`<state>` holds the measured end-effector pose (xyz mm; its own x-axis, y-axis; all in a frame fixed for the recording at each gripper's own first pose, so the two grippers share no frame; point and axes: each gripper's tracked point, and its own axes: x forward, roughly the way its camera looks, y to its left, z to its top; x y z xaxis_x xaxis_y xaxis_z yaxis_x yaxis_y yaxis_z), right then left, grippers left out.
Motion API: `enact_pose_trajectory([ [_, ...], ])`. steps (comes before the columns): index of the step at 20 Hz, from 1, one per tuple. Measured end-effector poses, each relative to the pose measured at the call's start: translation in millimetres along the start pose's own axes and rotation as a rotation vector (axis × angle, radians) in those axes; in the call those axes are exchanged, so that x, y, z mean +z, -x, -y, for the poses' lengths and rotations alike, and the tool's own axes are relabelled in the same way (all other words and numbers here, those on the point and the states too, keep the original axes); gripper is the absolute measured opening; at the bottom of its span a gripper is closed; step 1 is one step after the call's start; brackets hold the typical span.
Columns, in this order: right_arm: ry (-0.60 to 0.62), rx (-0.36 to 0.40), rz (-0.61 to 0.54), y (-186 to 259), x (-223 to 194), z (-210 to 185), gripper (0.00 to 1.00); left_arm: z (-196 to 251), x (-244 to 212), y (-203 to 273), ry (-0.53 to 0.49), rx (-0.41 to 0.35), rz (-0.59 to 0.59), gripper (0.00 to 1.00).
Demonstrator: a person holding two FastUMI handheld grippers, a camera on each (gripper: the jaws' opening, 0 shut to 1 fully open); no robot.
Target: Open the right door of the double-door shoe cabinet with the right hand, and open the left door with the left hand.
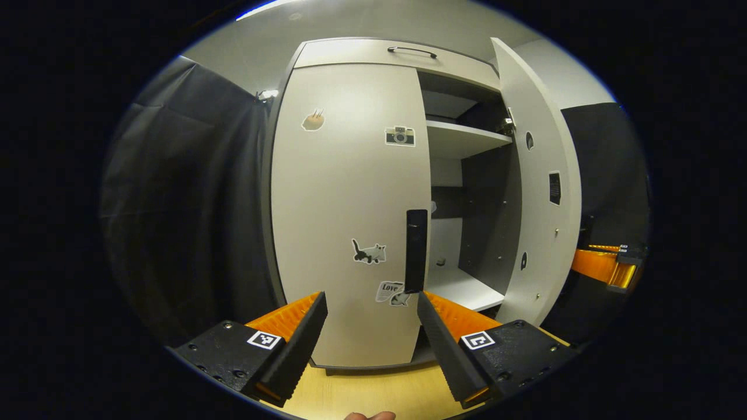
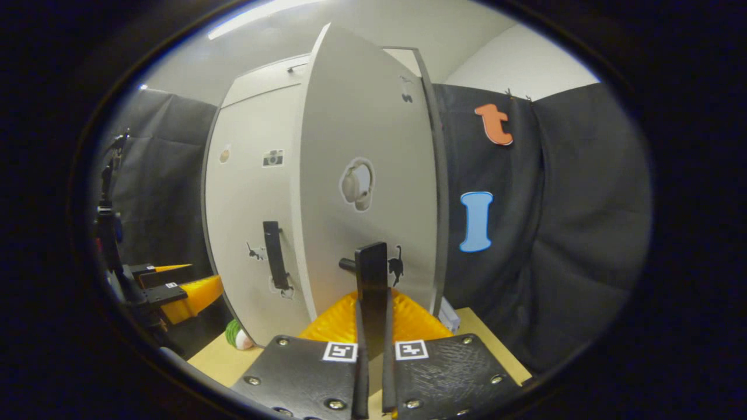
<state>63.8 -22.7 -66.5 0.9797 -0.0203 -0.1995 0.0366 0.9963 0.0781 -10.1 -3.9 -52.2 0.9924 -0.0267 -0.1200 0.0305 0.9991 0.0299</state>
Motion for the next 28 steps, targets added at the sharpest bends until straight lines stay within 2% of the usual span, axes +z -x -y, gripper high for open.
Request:
enact_pose_trajectory([
  [6,-0.051,-0.071,0.005,6.2,-1.1,10.3,0.08,21.4,-1.2,-3.0,0.001,-0.059,-0.005,0.96],
  [10,-0.013,-0.16,0.006,8.5,-1.8,32.2,0.08,20.9,0.6,-2.1,-0.017,-0.064,0.0,0.96],
  [14,0.005,-0.215,-0.002,14.2,-2.3,50.0,0.08,21.7,1.4,-2.4,-0.018,-0.067,0.004,0.96],
  [19,0.007,-0.254,0.007,24.1,-0.2,70.9,0.02,32.4,1.2,-7.9,-0.012,-0.091,0.0,0.96],
  [23,0.005,-0.294,0.011,33.1,-2.1,92.2,0.02,40.0,4.2,-18.5,-0.013,-0.096,0.004,0.96],
  [25,-0.004,-0.282,0.016,36.5,-2.3,94.9,0.02,40.8,7.8,-28.2,-0.013,-0.092,0.006,0.96],
  [28,0.047,-0.339,0.005,44.6,-5.9,109.9,0.02,42.5,12.2,-46.2,-0.008,-0.077,0.007,0.96],
])
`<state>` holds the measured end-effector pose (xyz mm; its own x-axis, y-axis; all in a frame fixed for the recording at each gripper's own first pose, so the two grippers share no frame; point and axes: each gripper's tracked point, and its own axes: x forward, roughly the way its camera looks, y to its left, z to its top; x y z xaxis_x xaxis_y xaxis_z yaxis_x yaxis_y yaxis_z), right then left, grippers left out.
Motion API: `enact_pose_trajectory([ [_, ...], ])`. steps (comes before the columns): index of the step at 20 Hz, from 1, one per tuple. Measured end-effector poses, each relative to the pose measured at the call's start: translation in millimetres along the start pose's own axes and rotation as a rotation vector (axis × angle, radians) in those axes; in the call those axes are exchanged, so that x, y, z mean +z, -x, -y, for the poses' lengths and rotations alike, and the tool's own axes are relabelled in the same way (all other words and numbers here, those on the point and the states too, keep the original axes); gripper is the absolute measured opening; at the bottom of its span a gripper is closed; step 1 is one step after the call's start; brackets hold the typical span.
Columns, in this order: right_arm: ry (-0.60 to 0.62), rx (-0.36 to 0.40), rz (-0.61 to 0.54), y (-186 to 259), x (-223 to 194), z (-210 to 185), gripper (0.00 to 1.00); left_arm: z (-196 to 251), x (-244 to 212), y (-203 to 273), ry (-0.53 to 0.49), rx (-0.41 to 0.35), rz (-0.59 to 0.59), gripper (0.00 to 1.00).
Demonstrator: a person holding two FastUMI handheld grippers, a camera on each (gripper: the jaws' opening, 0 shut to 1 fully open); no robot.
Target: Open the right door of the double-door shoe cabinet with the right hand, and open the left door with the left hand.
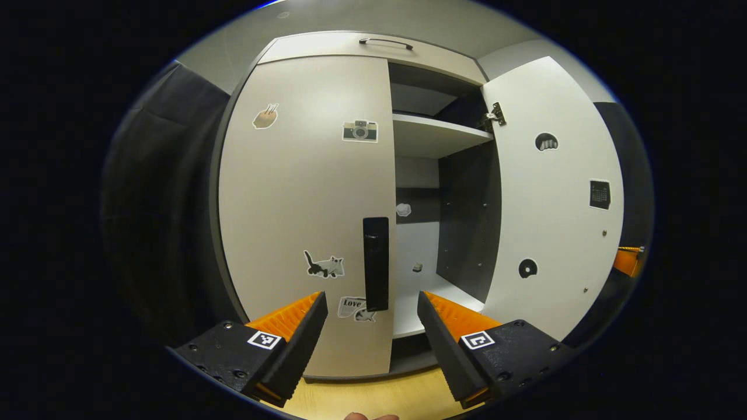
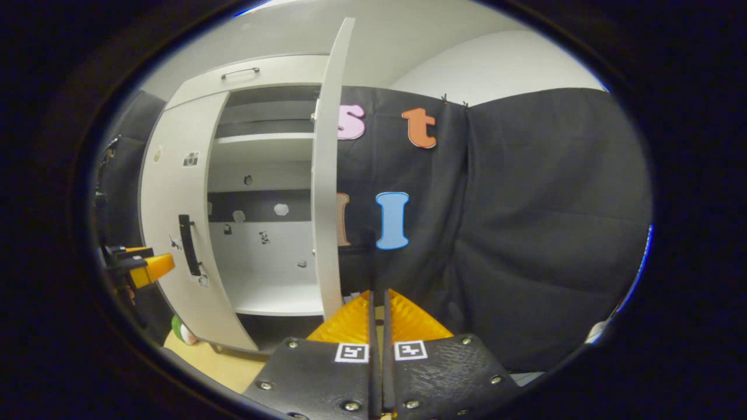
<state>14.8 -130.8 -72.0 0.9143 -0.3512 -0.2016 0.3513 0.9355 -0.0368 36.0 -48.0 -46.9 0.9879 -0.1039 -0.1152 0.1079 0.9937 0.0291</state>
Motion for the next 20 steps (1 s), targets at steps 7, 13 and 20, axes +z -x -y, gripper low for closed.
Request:
enact_pose_trajectory([
  [7,-0.022,-0.103,-0.015,16.0,-7.7,47.3,0.02,-1.4,7.0,-37.8,-0.02,0.033,0.014,0.96],
  [13,-0.039,-0.197,-0.01,40.3,-11.4,86.5,0.03,-2.2,7.5,-59.3,-0.026,0.064,0.018,0.93],
  [20,-0.067,-0.239,-0.006,58.1,-13.8,109.7,0.05,-2.8,2.8,-80.1,-0.033,0.082,0.007,0.81],
])
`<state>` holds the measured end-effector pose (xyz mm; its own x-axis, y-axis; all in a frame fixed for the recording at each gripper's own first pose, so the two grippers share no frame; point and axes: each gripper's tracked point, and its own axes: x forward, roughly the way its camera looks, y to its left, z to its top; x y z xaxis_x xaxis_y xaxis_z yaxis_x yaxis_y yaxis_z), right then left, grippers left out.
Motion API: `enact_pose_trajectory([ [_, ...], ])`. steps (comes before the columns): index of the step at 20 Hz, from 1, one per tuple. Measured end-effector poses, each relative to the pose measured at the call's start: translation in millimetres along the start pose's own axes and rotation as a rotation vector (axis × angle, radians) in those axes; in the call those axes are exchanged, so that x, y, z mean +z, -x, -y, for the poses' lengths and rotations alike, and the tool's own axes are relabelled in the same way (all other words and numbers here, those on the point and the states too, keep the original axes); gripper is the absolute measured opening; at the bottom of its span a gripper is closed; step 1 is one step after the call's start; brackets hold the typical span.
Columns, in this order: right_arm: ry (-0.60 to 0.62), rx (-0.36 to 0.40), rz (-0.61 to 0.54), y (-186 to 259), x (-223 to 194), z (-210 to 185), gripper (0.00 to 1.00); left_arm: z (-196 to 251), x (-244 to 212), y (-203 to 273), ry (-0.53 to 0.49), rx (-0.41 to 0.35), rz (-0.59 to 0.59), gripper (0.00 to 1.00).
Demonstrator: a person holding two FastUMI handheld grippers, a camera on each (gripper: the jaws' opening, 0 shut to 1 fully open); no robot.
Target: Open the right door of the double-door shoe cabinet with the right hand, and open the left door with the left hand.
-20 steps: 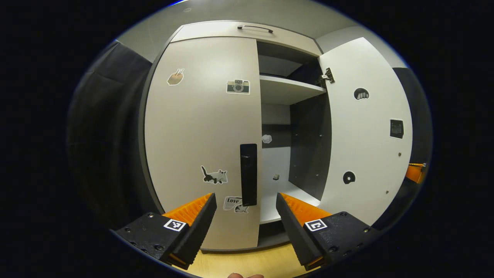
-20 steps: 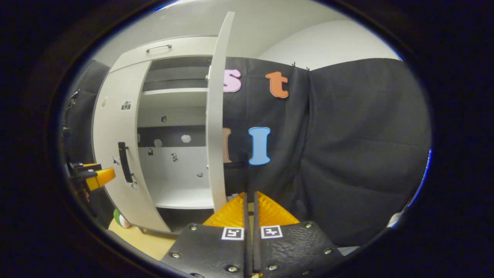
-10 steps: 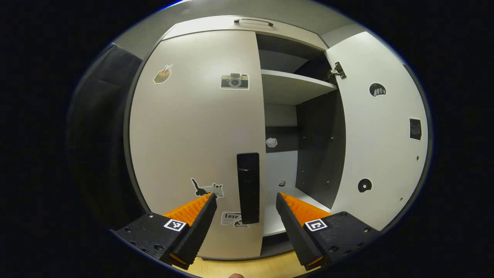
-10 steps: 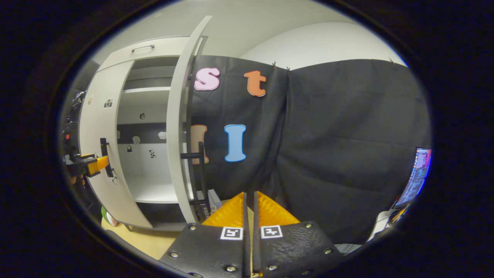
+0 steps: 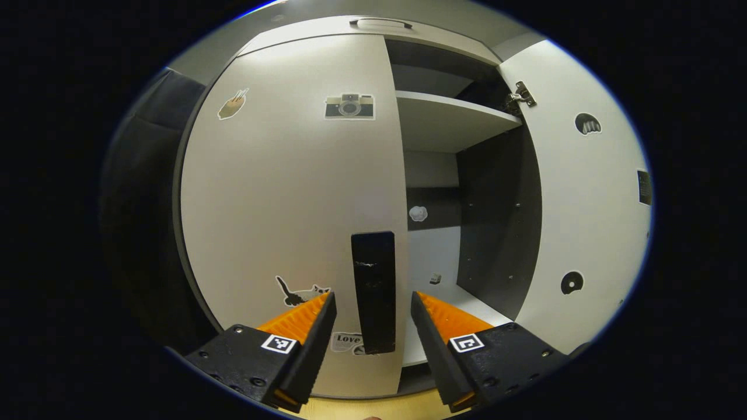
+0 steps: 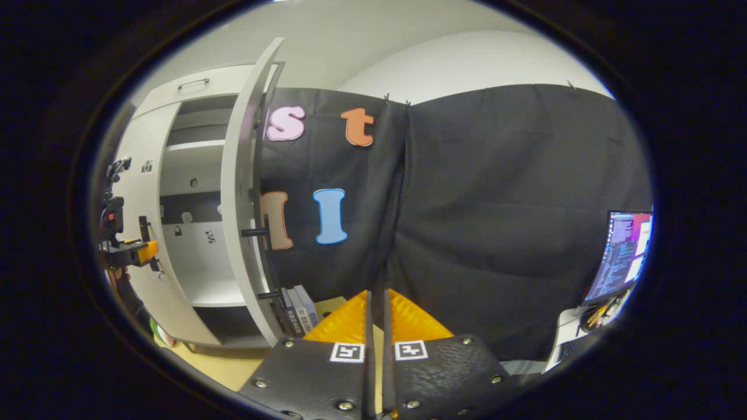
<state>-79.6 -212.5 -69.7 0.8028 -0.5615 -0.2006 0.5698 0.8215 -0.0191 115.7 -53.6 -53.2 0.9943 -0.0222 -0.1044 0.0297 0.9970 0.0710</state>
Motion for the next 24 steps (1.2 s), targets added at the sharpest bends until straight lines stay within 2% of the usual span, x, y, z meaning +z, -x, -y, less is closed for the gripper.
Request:
enact_pose_trajectory([
  [5,0.003,-0.013,0.007,4.6,2.0,3.6,0.08,1.3,-3.7,-7.9,0.003,0.003,-0.006,0.74],
  [9,-0.009,-0.012,-0.012,3.9,-6.1,3.2,0.07,4.2,-7.1,-12.6,0.009,-0.006,-0.013,0.52],
  [11,0.001,-0.014,-0.019,5.6,-9.0,2.0,0.08,3.1,-7.6,-13.2,0.002,0.005,-0.017,0.35],
  [20,0.0,0.004,-0.032,15.6,-13.4,-8.6,0.08,2.3,-7.8,-9.6,0.02,-0.007,-0.02,0.22],
  [24,-0.001,0.029,-0.039,13.1,-14.9,-16.8,0.07,2.1,-8.3,-2.2,0.027,-0.032,-0.026,0.21],
])
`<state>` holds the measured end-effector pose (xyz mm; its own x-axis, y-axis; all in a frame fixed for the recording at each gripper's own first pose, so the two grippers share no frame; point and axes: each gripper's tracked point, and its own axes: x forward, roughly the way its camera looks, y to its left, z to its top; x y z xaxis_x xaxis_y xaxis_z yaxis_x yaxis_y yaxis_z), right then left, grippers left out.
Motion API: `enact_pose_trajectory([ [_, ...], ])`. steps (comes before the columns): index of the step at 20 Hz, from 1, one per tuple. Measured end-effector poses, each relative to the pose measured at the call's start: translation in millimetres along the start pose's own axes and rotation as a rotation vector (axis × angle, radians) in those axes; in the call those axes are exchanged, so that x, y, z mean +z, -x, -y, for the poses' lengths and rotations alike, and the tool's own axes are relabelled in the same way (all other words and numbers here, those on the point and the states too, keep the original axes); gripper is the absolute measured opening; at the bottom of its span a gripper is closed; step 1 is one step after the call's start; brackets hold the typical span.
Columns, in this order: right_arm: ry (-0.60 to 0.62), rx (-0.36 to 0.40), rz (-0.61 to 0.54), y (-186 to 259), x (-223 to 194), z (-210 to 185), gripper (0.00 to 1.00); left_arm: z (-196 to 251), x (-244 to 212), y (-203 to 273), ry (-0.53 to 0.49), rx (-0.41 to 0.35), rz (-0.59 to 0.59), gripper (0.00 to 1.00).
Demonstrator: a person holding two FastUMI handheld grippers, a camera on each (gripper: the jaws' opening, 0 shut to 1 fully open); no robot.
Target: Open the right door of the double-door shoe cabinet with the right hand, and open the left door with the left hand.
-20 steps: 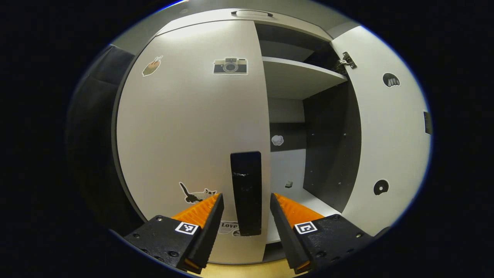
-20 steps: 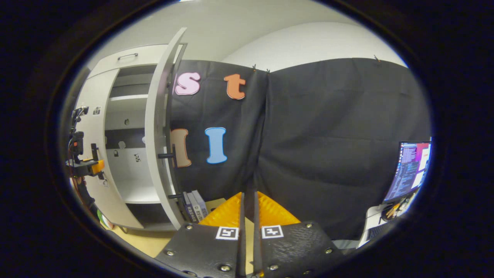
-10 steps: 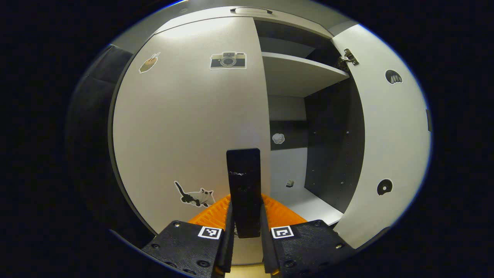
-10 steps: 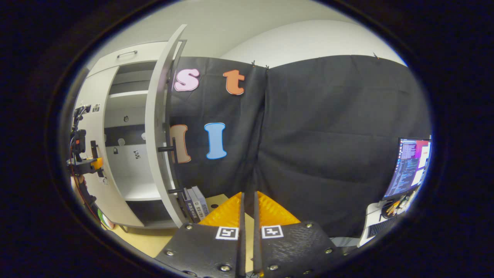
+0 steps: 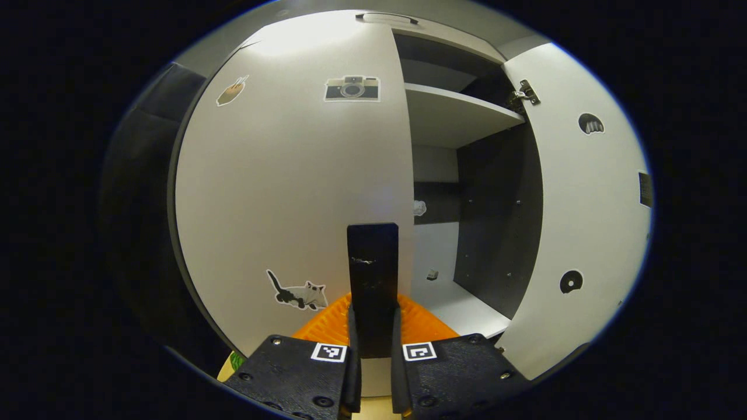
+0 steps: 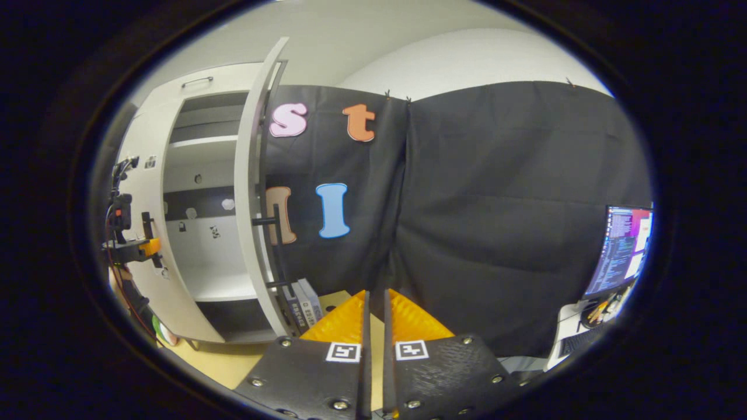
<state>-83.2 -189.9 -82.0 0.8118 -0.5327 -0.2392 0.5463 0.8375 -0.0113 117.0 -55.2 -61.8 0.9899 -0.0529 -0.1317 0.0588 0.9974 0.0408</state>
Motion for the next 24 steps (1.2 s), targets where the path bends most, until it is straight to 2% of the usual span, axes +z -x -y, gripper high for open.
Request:
enact_pose_trajectory([
  [11,0.01,0.141,-0.017,2.6,-7.3,-42.7,0.08,-7.6,-3.3,51.4,0.025,-0.028,-0.019,0.2],
  [24,0.021,0.229,-0.036,-5.6,-10.1,-62.4,0.07,-28.6,-6.2,96.7,0.031,0.006,-0.038,0.19],
])
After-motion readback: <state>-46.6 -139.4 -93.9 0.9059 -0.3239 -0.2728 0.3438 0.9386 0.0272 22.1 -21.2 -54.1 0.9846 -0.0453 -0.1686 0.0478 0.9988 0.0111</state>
